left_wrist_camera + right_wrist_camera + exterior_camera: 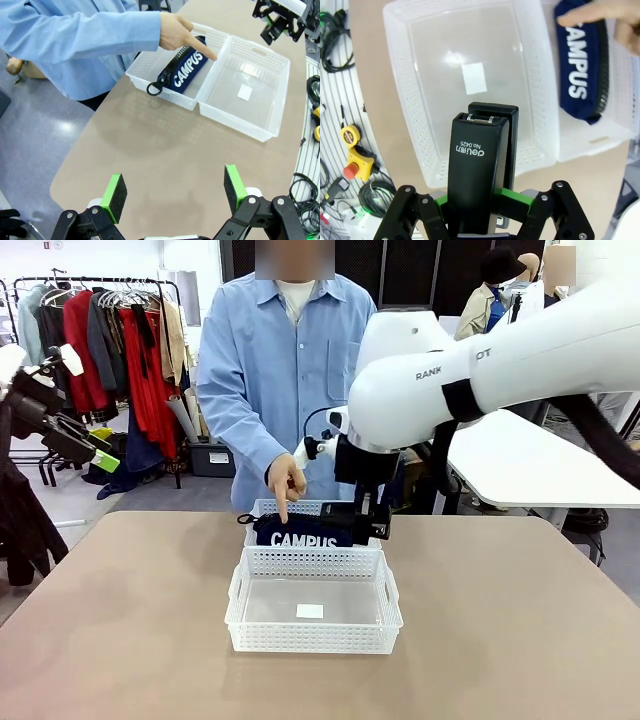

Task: Distribute items into two baskets.
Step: Place the picked Stapler into the Organizing basket as instructed by the person.

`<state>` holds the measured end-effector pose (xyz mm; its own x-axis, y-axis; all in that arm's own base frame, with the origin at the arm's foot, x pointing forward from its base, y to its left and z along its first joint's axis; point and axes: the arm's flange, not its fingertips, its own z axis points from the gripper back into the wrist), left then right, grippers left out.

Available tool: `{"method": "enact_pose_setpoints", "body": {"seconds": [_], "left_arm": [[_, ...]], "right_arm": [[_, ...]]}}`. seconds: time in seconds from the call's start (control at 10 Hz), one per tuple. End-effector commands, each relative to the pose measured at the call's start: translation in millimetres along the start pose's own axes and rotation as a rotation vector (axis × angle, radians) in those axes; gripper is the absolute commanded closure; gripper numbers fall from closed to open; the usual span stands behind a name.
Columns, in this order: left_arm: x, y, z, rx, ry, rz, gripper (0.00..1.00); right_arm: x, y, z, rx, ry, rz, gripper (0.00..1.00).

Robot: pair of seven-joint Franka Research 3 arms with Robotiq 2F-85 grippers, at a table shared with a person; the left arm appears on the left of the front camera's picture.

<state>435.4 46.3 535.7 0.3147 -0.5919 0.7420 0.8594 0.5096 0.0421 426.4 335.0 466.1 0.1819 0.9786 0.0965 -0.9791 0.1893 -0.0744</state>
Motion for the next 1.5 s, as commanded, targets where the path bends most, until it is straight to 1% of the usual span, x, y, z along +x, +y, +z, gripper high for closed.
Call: {"method": "enact_pose_setpoints", "body": {"seconds": [0.0, 0.2, 0.4, 0.6, 0.8, 0.9, 1.1, 1.2, 1.4], "left_arm": [[0, -1, 1, 0.001, 0.0, 0.008, 0.0], [0, -1, 1, 0.001, 0.0, 0.008, 0.0], [0, -1, 1, 0.001, 0.0, 0.008, 0.0], [0, -1, 1, 0.001, 0.0, 0.008, 0.0], [0, -1, 1, 0.001, 0.0, 0.008, 0.0], [0, -1, 1, 0.001, 0.0, 0.008, 0.0], [0, -1, 1, 0.001, 0.0, 0.008, 0.0], [0, -1, 1, 0.001, 0.0, 0.008, 0.0], [0, -1, 1, 0.001, 0.0, 0.008, 0.0]], "right_arm": [[11, 0, -5, 0.056, -0.018, 0.074, 1.0], [17, 7, -20, 0.09, -0.018, 0.105, 1.0], [19, 8, -35, 0.115, -0.004, 0.107, 1.0], [24, 3, -56, 0.15, 0.003, 0.135, 1.0], [22, -3, -68, 0.153, -0.001, 0.161, 1.0], [21, -7, -78, 0.18, -0.009, 0.168, 1.0], [23, -9, -93, 0.224, -0.003, 0.17, 1.0], [23, -11, -101, 0.231, 0.018, 0.149, 1.0], [25, -12, -114, 0.244, 0.024, 0.152, 1.0]]}}
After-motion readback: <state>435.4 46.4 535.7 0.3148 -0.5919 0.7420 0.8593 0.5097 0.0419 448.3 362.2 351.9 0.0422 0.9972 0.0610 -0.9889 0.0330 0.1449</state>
